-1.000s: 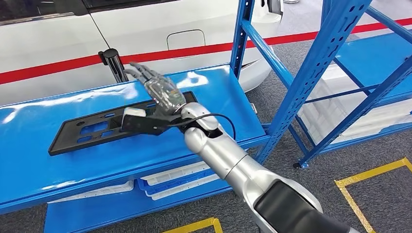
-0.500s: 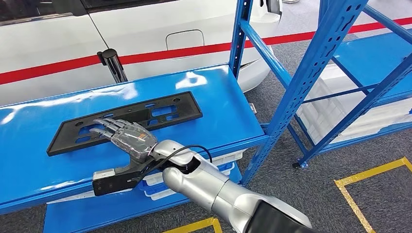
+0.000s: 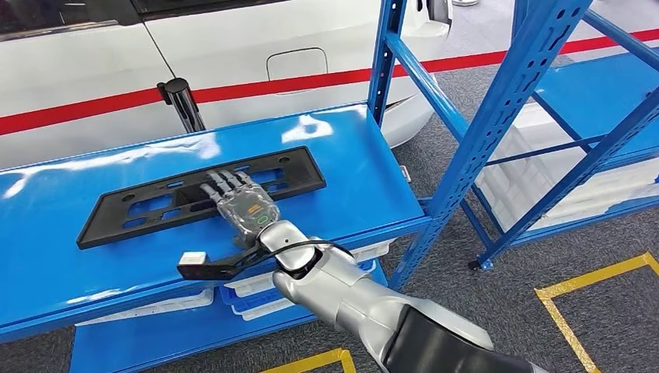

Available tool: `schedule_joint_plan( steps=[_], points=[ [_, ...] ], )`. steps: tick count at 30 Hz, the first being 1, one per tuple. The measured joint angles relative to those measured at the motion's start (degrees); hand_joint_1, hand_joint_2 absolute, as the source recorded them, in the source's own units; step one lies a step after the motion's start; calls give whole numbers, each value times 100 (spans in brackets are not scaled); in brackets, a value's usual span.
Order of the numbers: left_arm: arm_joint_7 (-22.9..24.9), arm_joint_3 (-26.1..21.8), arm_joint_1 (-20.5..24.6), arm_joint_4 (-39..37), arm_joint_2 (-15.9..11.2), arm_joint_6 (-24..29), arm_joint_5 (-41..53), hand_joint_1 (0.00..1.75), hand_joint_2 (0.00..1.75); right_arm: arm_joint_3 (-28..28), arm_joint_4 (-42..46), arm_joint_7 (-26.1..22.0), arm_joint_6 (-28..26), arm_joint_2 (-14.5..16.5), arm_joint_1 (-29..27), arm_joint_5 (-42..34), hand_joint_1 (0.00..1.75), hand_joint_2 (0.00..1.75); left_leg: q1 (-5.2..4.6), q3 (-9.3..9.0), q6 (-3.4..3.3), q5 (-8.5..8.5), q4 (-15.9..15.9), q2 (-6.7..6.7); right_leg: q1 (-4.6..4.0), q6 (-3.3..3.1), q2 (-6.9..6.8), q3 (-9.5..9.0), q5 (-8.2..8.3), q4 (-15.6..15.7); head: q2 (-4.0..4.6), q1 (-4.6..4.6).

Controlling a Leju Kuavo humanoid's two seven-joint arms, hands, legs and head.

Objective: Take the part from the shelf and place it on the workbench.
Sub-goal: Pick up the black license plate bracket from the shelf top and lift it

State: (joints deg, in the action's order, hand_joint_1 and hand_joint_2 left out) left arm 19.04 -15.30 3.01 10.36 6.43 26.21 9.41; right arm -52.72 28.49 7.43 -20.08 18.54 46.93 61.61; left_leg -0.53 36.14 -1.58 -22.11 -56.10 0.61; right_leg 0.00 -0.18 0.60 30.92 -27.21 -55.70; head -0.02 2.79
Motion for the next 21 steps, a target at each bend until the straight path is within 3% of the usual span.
schedule_joint_plan(
  steps=[8, 9, 12, 13, 21],
  points=[
    [-262, -47, -7, 0, -3, -78, 99, 0, 0, 724, -358, 483, -232, -357, 131, -6, 0, 175, -1, -8, -1, -1, -2, 3, 1, 1, -3, -9, 0, 1, 0, -1],
    [-290, -51, -8, 0, -4, -90, 115, 0, 0, 822, -368, 502, -251, -406, 131, 16, 18, 175, -1, -10, -1, -1, -2, 2, 1, 0, -3, -11, 0, 2, 0, -1],
    [-341, -55, -9, 0, -8, -122, 154, 0, 0, 1072, -385, 531, -301, -531, 120, 96, 142, 175, -1, -16, 0, -1, -2, 1, 0, 0, -2, -17, 0, 2, 0, -1],
    [-351, -55, -9, 0, -8, -132, 167, 0, 0, 1127, -387, 532, -313, -561, 109, 121, 167, 175, -1, -18, 0, -1, -2, 0, 0, 0, -2, -18, 0, 2, 0, -1],
    [-435, -89, -11, 0, -1, -101, 194, 0, 0, 1487, -377, 388, -380, -672, -33, 493, 174, 175, 0, -20, 0, -1, -1, -1, -2, 0, -2, -20, 0, 0, 0, -1]
  ],
)
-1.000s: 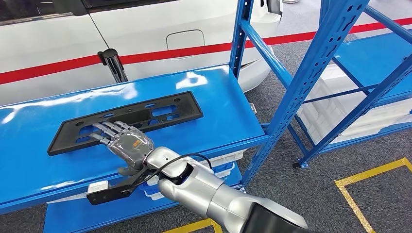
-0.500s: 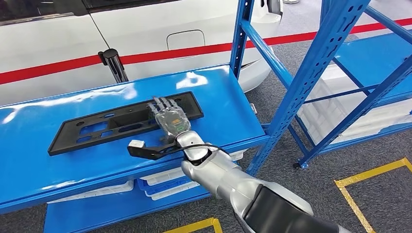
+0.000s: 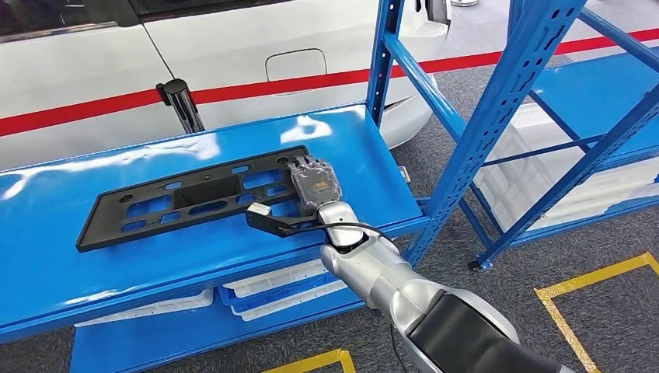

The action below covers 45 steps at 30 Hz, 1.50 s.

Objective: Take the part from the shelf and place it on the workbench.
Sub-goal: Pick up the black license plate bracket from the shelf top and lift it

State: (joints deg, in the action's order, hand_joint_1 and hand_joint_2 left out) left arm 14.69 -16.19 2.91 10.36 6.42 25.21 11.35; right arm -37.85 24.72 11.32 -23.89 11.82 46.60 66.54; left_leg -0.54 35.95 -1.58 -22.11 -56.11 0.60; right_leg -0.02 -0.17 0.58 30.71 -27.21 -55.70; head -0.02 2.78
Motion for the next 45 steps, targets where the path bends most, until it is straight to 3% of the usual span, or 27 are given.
schedule_joint_plan(
  steps=[14, 18, 21, 25, 28, 33, 39, 44, 45],
  points=[
    [-120, -156, 1, 0, 51, 58, -1, 0, 0, 463, 206, -362, -11, 84, -49, 496, 175, 175, 0, -3, 0, -1, 1, -2, -1, -1, 1, -3, -1, 0, 0, 0],
    [-195, -192, 0, 0, 52, 35, 30, 0, 0, 713, 330, -792, 160, 150, -120, 185, 175, 175, 0, -4, 0, -1, 1, -4, -1, -1, 5, -5, 0, 0, 0, 0],
    [-749, -278, -1, 10, 49, 62, -16, 0, 0, 1046, 603, -1356, 426, 245, -244, -410, 175, 175, 0, -7, 0, -1, 1, -5, -1, -1, 8, -4, 0, 0, 0, 0],
    [-2512, -637, 0, 73, 56, -2, -473, 0, 0, 1389, 1482, -1940, 697, 296, -674, -1161, 175, 175, 1, -4, 0, -1, 1, 8, -1, -1, -2, -4, -1, 0, 0, 1],
    [-3225, -962, 2, 105, 57, -163, -645, 0, 0, 1509, 2394, -2037, 949, 292, -1004, -1495, 175, 175, 1, 0, 0, -1, 1, 5, -1, -1, 1, 0, -1, 0, 0, 0],
    [-3368, -1244, 0, 115, 59, -238, -688, 0, 0, 1603, 3259, -2039, 1061, 275, -1241, -1572, 175, 175, 1, 1, 0, -2, 1, 0, -1, -1, 1, 3, -2, 1, 0, 0],
    [-3400, -1369, 0, 144, 60, -251, -706, 0, 0, 1627, 3647, -2051, 1059, 250, -1365, -1581, 175, 175, 0, 1, 0, -2, 1, -1, -1, -1, 1, 2, -2, 1, 0, 0],
    [-3958, -1566, 6, 193, 44, -617, -853, 0, 0, 1619, 4057, -2299, 934, 225, -1436, -1688, 175, 175, 1, 2, 0, -1, 0, 1, 0, -1, 0, 4, -1, 0, 0, 0],
    [-4133, -1603, 8, 205, 32, -704, -821, 0, 44, 1600, 4274, -2316, 917, 198, -1471, -1715, 175, 175, 1, 2, 0, -1, 0, 3, 0, -1, 0, 5, -1, 0, 0, 0]
  ],
)
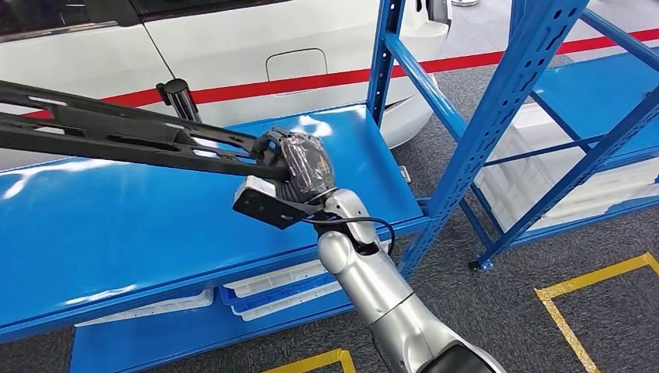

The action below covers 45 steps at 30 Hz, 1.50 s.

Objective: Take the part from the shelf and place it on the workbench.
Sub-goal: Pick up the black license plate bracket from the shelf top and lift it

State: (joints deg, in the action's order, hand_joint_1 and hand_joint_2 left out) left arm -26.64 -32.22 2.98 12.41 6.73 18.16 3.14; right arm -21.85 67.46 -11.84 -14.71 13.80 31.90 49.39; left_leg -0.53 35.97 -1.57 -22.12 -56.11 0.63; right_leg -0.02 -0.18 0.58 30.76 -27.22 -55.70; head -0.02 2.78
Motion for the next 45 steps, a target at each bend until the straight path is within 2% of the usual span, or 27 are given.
schedule_joint_plan(
  steps=[3, 5, 6, 9, 10, 15, 21, 25, 30, 35, 39, 41, 43, 44, 45],
  points=[
    [-384, -42, 9, 20, -44, -127, 172, 0, 175, -55, 746, -2, -18, -125, -104, -67, 175, 175, 0, 2, 0, -1, 1, 1, 0, 0, 0, 1, 0, 0, 0, 1],
    [-466, -73, 23, 30, -66, -181, 214, 0, 175, -62, 1199, 4, -30, -230, -170, -90, 175, 175, 0, 2, 0, -2, 1, -1, 1, 0, 0, 2, 0, 1, 0, 0],
    [-483, -104, 29, 31, -73, -221, 199, 0, 131, -62, 1426, 8, -38, -291, -209, -97, 175, 175, 0, 3, 0, -2, 1, -1, 1, 0, 0, 2, -1, 1, 0, 0],
    [-536, -236, 34, 33, -80, -368, 86, 0, 131, -60, 1987, 13, -74, -473, -294, -103, 175, 175, 0, 3, 0, -3, 1, -1, 1, 0, 0, 2, -1, 2, 0, 1],
    [-552, -272, 34, 33, -80, -386, 73, 0, 175, -59, 2137, 12, -84, -529, -312, -111, 175, 175, 0, 3, 0, -3, 1, -2, 1, 0, 0, 2, -1, 2, 0, 1],
    [-467, -382, 40, 33, -68, -344, 106, 0, 175, -58, 2599, 2, -103, -730, -391, -225, 175, 175, -1, 3, 0, -3, 1, -1, 0, 0, 1, 0, 0, 2, 0, 0],
    [-156, -494, 47, 33, -57, -516, 160, 0, 175, -72, 2687, -25, -114, -842, -398, -523, 175, 175, -1, 2, 0, -2, 1, 0, 0, 0, 0, -2, 0, 1, 0, 0],
    [335, -519, 53, 29, -56, -552, 291, 0, 175, -100, 2684, -19, 20, -894, -391, -895, 175, 175, -1, 3, 0, -2, 1, -1, -1, 0, 0, -2, 0, 1, 0, 0],
    [754, -494, 63, 26, -57, -357, 503, 0, 175, -227, 2610, 43, 156, -914, -345, -903, 175, 175, -6, 10, -14, -18, -14, 2, 8, 3, -1, -5, 0, 6, 0, 0],
    [989, -498, 69, 26, -56, -401, 467, 0, 175, -378, 2451, 81, 208, -902, -223, -913, 175, 175, -8, 30, -63, -50, -56, 3, 10, 23, -1, -8, -11, 6, 0, 0],
    [1040, -512, 77, 26, -47, -432, 430, 0, 175, -442, 2301, 82, 189, -889, -54, -970, 175, 175, 8, -4, -145, -10, -7, -6, 2, 92, -2, -5, -40, -21, 0, 0],
    [1054, -522, 88, 25, -38, -441, 427, 0, 175, -455, 2224, 78, 154, -891, 26, -1017, 175, 175, 43, -37, -189, 39, 73, -23, -8, 69, -7, 156, -287, -394, 0, 12],
    [1068, -531, 94, 25, -35, -443, 427, 0, 175, -464, 2122, 66, 106, -905, 75, -1080, 175, 175, 47, -26, -204, 55, 84, -30, 8, 41, -12, 491, -671, -1185, 0, 22],
    [1079, -533, 94, 24, -34, -429, 428, 0, 175, -467, 2065, 59, 81, -914, 82, -1115, 175, 175, 47, -15, -201, 60, 81, -31, 19, 52, -12, 636, -798, -1535, 0, 22],
    [1090, -536, 94, 24, -33, -403, 429, 0, 175, -469, 2012, 53, 58, -923, 84, -1149, 175, 175, 48, -3, -195, 68, 77, -31, 32, 81, -13, 706, -849, -1730, 0, 22]
  ],
)
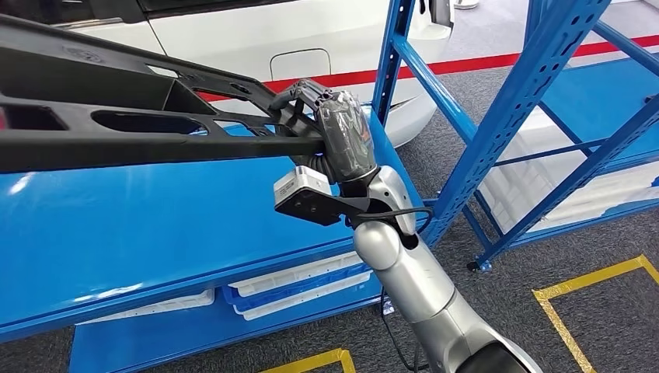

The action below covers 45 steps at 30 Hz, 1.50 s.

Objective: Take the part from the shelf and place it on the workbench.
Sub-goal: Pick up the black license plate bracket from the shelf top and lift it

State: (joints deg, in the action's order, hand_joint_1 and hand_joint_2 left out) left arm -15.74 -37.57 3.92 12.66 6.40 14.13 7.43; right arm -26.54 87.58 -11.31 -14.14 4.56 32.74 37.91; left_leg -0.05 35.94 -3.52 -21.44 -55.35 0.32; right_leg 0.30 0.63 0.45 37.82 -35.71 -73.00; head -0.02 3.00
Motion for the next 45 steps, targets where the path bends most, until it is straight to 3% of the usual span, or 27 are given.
schedule_joint_plan(
  steps=[1, 3, 4, 6, 9, 10, 12, 14, 15, 16, 17, 20, 22, 25, 27, 29, 30, 31, 32, 34, 36, 38, 40, 41, 42, 45],
  points=[
    [12, -3, 0, 0, 2, 36, 2, 0, 175, -1, -47, -6, -23, -9, 4, -33, 175, 175, 3, 14, 10, 11, -7, 2, 15, 47, -1, -46, 49, 46, 0, 1],
    [56, -9, 0, -1, 7, 127, 15, 0, 175, -3, -119, -33, -74, -20, 33, -96, 175, 175, 13, 49, 41, 33, -42, 11, 51, 149, -6, -472, 342, 805, 0, 1],
    [92, -11, 1, -2, 8, 171, 26, 0, 175, -4, -147, -53, -102, -21, 56, -128, 175, 175, 11, 73, 64, 44, -67, 17, 57, 166, -5, -707, 486, 1214, 0, -3],
    [177, -14, 2, -3, 6, 245, 62, 0, 175, -5, -189, -86, -155, -24, 99, -184, 175, 175, 0, 114, 124, 72, -119, 27, 47, 147, 7, -921, 652, 1634, 0, -4],
    [306, -14, -5, -18, -1, 338, 143, 0, 175, -5, -240, -99, -217, -28, 126, -227, 175, 175, 14, 181, 243, 123, -146, 47, 58, 34, 8, -820, 735, 1645, 0, -9],
    [362, -12, -9, -29, -2, 376, 179, 0, 175, -6, -252, -104, -235, -29, 126, -239, 175, 175, 29, 221, 282, 51, -198, 45, 78, -23, -2, -786, 774, 1647, 0, -16],
    [485, -2, -14, -46, -4, 459, 268, 0, 175, -6, -262, -123, -269, -32, 125, -277, 175, 175, 63, 401, 358, -393, -659, 23, 105, -121, -29, -711, 869, 1654, 0, -25],
    [607, 6, -15, -52, -2, 539, 334, 0, 175, -5, -267, -153, -293, -43, 107, -319, 175, 175, 83, 641, 429, -915, -1455, -2, 95, -150, -45, -603, 954, 1648, 1, -30],
    [658, 7, -15, -54, -2, 568, 352, 0, 175, -5, -271, -167, -302, -51, 93, -334, 175, 175, 89, 687, 448, -1032, -1733, -7, 91, -143, -51, -550, 993, 1645, 1, -30],
    [701, 7, -15, -56, -2, 594, 362, 0, 175, -3, -274, -179, -311, -60, 77, -348, 175, 175, 96, 628, 457, -1046, -1818, -11, 89, -130, -55, -499, 1030, 1643, 1, -31],
    [731, 7, -15, -58, -2, 616, 372, 0, 175, -1, -277, -187, -316, -67, 64, -361, 175, 175, 103, 443, 455, -963, -1654, -13, 89, -116, -57, -456, 1064, 1641, 1, -30],
    [776, 7, -1, -61, -6, 666, 390, 0, 175, 7, -277, -204, -322, -74, 57, -417, 175, 175, 101, -433, 386, -685, -469, -7, 81, -51, -58, -382, 1159, 1641, 0, -27],
    [790, 8, 6, -62, -9, 682, 399, 0, 175, 10, -280, -222, -324, -75, 59, -472, 175, 175, 62, -648, 316, -658, -127, 4, 69, 24, -64, -369, 1216, 1648, 0, -24],
    [798, 10, 6, -66, -11, 724, 425, 0, 175, 14, -292, -257, -324, -85, 60, -534, 175, 175, 51, -591, 176, -538, -65, -16, 55, 123, -65, -306, 1217, 1614, 0, -20],
    [782, 12, 9, -68, -8, 754, 446, 0, 175, 16, -310, -278, -324, -106, 57, -547, 175, 175, 64, -499, 71, -409, -15, -43, 44, 87, -59, -124, 889, 1234, 1, -14],
    [753, 12, 10, -68, -7, 765, 453, 0, 175, 17, -343, -295, -324, -133, 38, -556, 175, 175, 37, -349, 23, -298, -21, -49, 45, 43, -56, 139, 414, 462, 0, -10],
    [742, 11, 8, -68, -5, 766, 453, 0, 175, 16, -365, -298, -324, -147, 22, -560, 175, 175, 24, -269, 16, -241, -27, -49, 45, 57, -57, 217, 274, 123, 0, -11],
    [736, 11, 7, -69, -3, 766, 453, 0, 175, 16, -387, -299, -324, -160, 6, -563, 175, 175, 13, -188, 14, -185, -34, -49, 44, 91, -57, 212, 236, -58, 0, -11],
    [733, 11, 6, -69, -1, 766, 453, 0, 175, 17, -407, -299, -324, -169, -6, -567, 175, 175, 4, -111, 18, -133, -46, -47, 43, 135, -57, 95, 303, -8, 0, -11],
    [731, 11, 6, -70, 4, 766, 453, 0, 175, 16, -435, -299, -325, -179, -12, -574, 175, 175, -7, 29, 41, -42, -88, -43, 39, 183, -57, -434, 524, 675, 0, -12],
    [728, 13, 6, -70, 9, 769, 461, 0, 175, 18, -444, -301, -332, -176, -4, -586, 175, 175, -27, 123, 91, 33, -135, -38, 4, 132, -59, -957, 571, 1471, 0, -16],
    [726, 16, 6, -73, 13, 783, 486, 0, 175, 25, -450, -312, -352, -173, -8, -609, 175, 175, -37, 155, 151, 111, -145, -39, -31, 63, -54, -1074, 546, 1747, 0, -10],
    [727, 20, 1, -77, 9, 802, 505, 0, 175, 32, -462, -341, -384, -169, -28, -629, 175, 175, -26, 195, 208, 139, -154, -31, 27, 4, -57, -996, 634, 1755, 0, 0],
    [728, 21, -4, -80, 8, 809, 508, 0, 175, 34, -465, -361, -404, -161, -44, -637, 175, 175, -16, 245, 239, 35, -221, -24, 62, -41, -65, -963, 692, 1761, 0, -7],
    [731, 21, -10, -82, 6, 813, 509, 0, 175, 37, -464, -380, -421, -150, -67, -640, 175, 175, 1, 325, 277, -190, -401, -17, 96, -83, -73, -915, 761, 1767, 0, -12],
    [730, 21, -17, -85, 3, 816, 519, 0, 175, 44, -430, -422, -458, -130, -174, -615, 175, 175, 68, 608, 395, -1007, -1456, -15, 104, -129, -84, -712, 945, 1757, 0, -25]
  ],
)
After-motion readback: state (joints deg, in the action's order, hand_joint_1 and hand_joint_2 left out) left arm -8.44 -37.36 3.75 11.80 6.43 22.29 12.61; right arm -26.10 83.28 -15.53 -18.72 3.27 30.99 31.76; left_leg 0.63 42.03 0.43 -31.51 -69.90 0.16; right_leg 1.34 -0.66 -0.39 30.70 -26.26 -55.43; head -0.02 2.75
